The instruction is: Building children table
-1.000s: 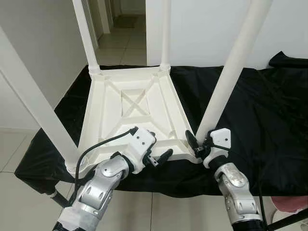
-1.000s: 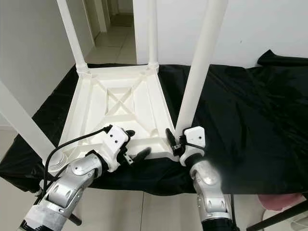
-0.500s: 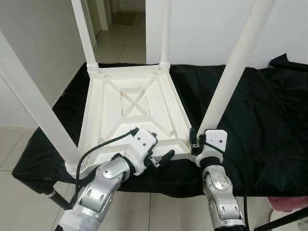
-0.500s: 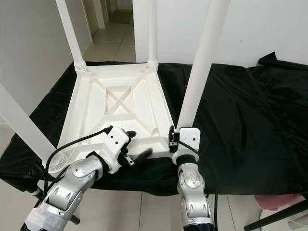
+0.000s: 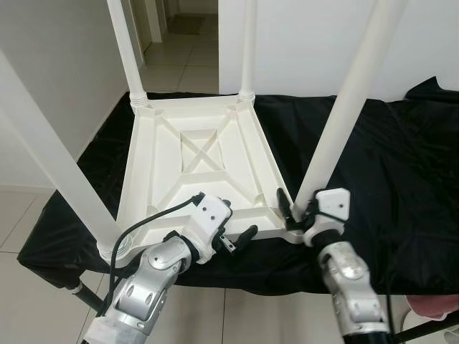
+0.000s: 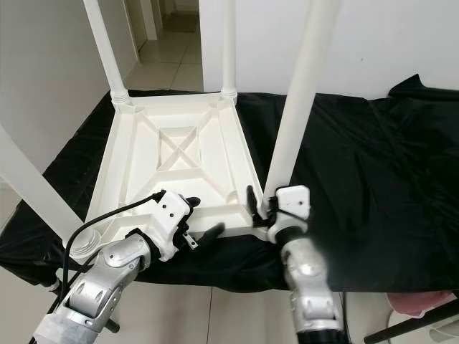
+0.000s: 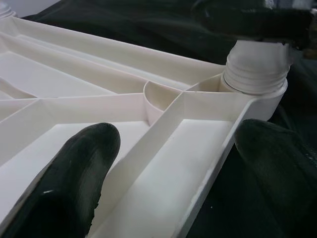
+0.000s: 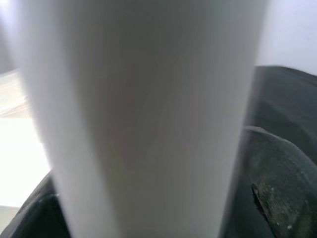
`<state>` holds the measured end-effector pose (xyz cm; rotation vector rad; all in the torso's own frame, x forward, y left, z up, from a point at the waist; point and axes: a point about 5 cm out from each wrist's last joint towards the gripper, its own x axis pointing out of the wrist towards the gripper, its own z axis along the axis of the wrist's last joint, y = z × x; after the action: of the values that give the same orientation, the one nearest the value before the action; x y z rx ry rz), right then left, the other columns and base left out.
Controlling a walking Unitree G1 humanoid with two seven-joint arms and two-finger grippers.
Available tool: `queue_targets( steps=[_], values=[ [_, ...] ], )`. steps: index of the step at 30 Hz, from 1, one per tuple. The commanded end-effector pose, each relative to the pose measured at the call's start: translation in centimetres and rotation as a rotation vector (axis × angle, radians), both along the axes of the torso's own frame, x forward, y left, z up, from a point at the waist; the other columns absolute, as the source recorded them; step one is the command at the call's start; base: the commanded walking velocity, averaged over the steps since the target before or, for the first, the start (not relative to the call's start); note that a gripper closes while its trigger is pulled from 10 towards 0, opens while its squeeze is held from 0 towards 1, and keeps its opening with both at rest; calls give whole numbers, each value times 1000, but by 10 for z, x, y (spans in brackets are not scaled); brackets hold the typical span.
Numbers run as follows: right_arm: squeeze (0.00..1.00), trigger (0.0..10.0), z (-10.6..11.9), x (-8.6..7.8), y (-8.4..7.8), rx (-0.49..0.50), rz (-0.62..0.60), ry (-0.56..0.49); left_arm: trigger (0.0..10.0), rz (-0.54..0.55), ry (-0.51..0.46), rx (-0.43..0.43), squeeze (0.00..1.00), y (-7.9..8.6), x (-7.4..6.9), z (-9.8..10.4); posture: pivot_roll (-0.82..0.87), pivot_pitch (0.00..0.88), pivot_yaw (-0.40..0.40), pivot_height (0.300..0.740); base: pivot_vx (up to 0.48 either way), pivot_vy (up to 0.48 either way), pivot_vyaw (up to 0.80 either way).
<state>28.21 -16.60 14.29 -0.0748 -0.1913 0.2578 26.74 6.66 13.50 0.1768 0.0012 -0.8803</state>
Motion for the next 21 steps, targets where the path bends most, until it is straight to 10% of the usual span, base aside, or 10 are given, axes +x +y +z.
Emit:
queue_targets(
  steps=[1, 15, 20, 21],
  values=[
    [0, 10000, -3, 1, 1, -6, 109, 24, 10000, 39, -7, 19, 0, 3, 1, 0, 1, 0, 40, 740, 0, 0, 0],
    [0, 10000, -10, 4, -11, -208, 528, 178, 10000, 31, -18, 29, 0, 3, 4, 3, 6, 0, 58, 740, 0, 0, 0],
    [0, 8510, -19, -10, -15, -333, 698, 254, 10000, 20, -21, 30, 0, 1, 4, 5, 7, 0, 65, 740, 0, 0, 0],
    [0, 2235, -19, -12, -19, -350, 711, 256, 10000, 18, -22, 32, 0, 1, 4, 5, 8, 0, 66, 740, 0, 0, 0]
  ],
)
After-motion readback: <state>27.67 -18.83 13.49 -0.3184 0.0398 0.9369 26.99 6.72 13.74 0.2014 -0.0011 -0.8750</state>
